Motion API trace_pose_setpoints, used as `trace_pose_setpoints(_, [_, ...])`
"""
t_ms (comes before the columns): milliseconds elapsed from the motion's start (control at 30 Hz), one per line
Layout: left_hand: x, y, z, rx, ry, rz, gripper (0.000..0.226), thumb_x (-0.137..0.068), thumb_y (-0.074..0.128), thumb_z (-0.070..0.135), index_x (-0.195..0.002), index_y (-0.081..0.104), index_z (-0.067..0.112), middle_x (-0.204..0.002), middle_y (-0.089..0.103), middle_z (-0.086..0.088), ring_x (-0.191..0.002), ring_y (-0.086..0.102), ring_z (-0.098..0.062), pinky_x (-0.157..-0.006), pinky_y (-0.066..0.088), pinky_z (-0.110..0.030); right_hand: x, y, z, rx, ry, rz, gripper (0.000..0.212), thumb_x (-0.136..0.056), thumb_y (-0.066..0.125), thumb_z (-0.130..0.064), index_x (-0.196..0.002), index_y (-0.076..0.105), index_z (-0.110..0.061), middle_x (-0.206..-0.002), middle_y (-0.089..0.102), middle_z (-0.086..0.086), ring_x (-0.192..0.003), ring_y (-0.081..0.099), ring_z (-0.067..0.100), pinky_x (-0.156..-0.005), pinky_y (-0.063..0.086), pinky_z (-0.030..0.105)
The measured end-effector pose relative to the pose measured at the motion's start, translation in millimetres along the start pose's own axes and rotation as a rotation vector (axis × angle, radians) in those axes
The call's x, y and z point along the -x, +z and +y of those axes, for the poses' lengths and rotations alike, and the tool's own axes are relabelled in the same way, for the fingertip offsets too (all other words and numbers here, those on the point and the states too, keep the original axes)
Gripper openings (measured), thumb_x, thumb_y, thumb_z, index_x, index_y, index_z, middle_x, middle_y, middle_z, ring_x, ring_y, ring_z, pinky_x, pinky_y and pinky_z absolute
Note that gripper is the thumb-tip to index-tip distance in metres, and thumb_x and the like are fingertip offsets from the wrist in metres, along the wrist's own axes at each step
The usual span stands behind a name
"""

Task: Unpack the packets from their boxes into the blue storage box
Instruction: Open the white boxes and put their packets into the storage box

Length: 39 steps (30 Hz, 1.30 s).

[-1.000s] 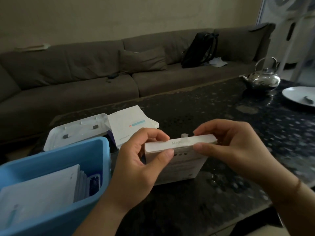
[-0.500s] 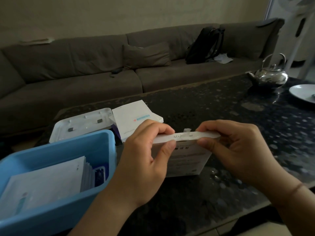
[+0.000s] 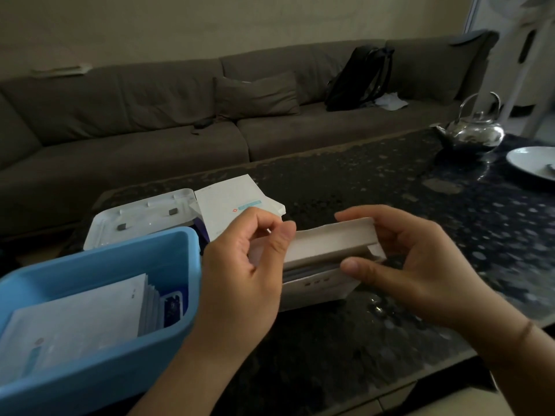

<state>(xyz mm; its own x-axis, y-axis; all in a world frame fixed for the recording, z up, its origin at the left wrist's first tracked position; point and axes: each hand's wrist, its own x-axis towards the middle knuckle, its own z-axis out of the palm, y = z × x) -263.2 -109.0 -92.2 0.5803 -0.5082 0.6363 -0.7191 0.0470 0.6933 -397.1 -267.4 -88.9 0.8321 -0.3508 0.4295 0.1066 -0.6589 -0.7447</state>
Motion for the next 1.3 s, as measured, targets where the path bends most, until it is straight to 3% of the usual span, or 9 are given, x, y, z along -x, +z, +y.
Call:
trace_pose_setpoints(200, [8,13,10,0.272,-0.248,0.057,0.025,-0.079,0.057,0.048,-0.086,0.064,0.026,-0.069,0.061,0.016,-0.068,0.056,0.003,-0.06,0.045,-0.009,0,-12,-5,-0.11,0.308,-0.204,0.042,-0.074,0.071,-0.057,-0.109,0.066,-0.036,-0.087,0.072,-0.014,-0.072,0.068,0.001,-0.06,0.053,0.022])
trace_pose_setpoints(367, [31,36,14,0.237,-0.012,0.019,0.006,-0.097,0.054,0.024,-0.092,0.055,0.027,-0.078,0.055,0.017,-0.075,0.057,0.001,-0.065,0.046,-0.009,12,-11,8,-0.113,0.324,-0.019,0.016,-0.086,0.061,-0.03,-0.099,0.07,-0.025,-0.087,0.075,-0.002,-0.079,0.073,0.021,-0.076,0.059,0.053])
trace_pose_setpoints(533, [47,49,-23,0.061,0.11,-0.034,0.009,-0.099,0.048,0.027,-0.095,0.055,0.031,-0.085,0.057,0.016,-0.08,0.058,-0.009,-0.073,0.05,-0.026,46,-14,34,-0.029,0.27,-0.053,0.037,-0.085,0.048,-0.044,-0.12,0.062,-0.043,-0.083,0.072,0.002,-0.066,0.064,0.025,-0.06,0.054,0.041])
trace_pose_setpoints(633, [52,48,-42,-0.078,0.265,-0.042,0.008,-0.097,0.052,0.017,-0.095,0.056,0.023,-0.097,0.063,0.004,-0.089,0.063,-0.015,-0.075,0.054,-0.038,59,-9,51,0.135,0.192,-0.037,0.037,-0.093,0.052,-0.024,-0.121,0.055,-0.048,-0.084,0.068,-0.03,-0.053,0.058,0.011,-0.049,0.045,0.017])
trace_pose_setpoints(767, [58,40,-50,-0.321,0.463,-0.135,0.015,-0.098,0.047,0.018,-0.089,0.058,0.023,-0.117,0.059,0.0,-0.099,0.057,-0.014,-0.076,0.051,-0.033,65,0,53,0.219,0.074,0.108,0.042,-0.091,0.06,-0.004,-0.125,0.062,-0.029,-0.1,0.064,-0.032,-0.07,0.063,-0.01,-0.058,0.047,0.004])
trace_pose_setpoints(867, [61,37,-51,-0.318,0.41,-0.136,0.005,-0.09,0.06,0.017,-0.093,0.062,0.02,-0.116,0.064,-0.003,-0.101,0.06,-0.015,-0.075,0.054,-0.031,64,4,56,0.231,0.044,0.192,0.037,-0.087,0.063,0.004,-0.121,0.067,-0.011,-0.082,0.056,-0.037,-0.067,0.055,-0.023,-0.056,0.037,-0.004])
trace_pose_setpoints(967, [62,36,-50,-0.353,0.356,-0.112,0.011,-0.086,0.069,0.022,-0.095,0.065,0.018,-0.109,0.066,0.002,-0.1,0.062,-0.014,-0.075,0.057,-0.028,65,8,58,0.252,0.012,0.22,0.035,-0.087,0.063,0.003,-0.12,0.068,-0.009,-0.093,0.064,-0.023,-0.068,0.054,-0.024,-0.058,0.038,-0.004])
trace_pose_setpoints(1167, [56,37,-37,-0.256,0.218,-0.136,0.018,-0.084,0.054,0.016,-0.091,0.07,0.018,-0.096,0.065,0.009,-0.094,0.062,-0.008,-0.078,0.055,-0.021,65,9,63,0.247,-0.029,0.287,0.03,-0.092,0.059,-0.025,-0.122,0.062,-0.024,-0.107,0.069,-0.006,-0.08,0.064,-0.007,-0.064,0.051,0.008])
trace_pose_setpoints(1300, [55,36,-33,-0.223,0.172,-0.159,0.028,-0.083,0.054,0.006,-0.099,0.071,0.02,-0.101,0.066,0.01,-0.103,0.061,-0.006,-0.086,0.054,-0.02,76,8,55,0.59,-0.426,0.475,0.019,-0.085,0.069,-0.016,-0.104,0.066,-0.015,-0.1,0.067,0.009,-0.081,0.064,0.021,-0.068,0.054,0.036])
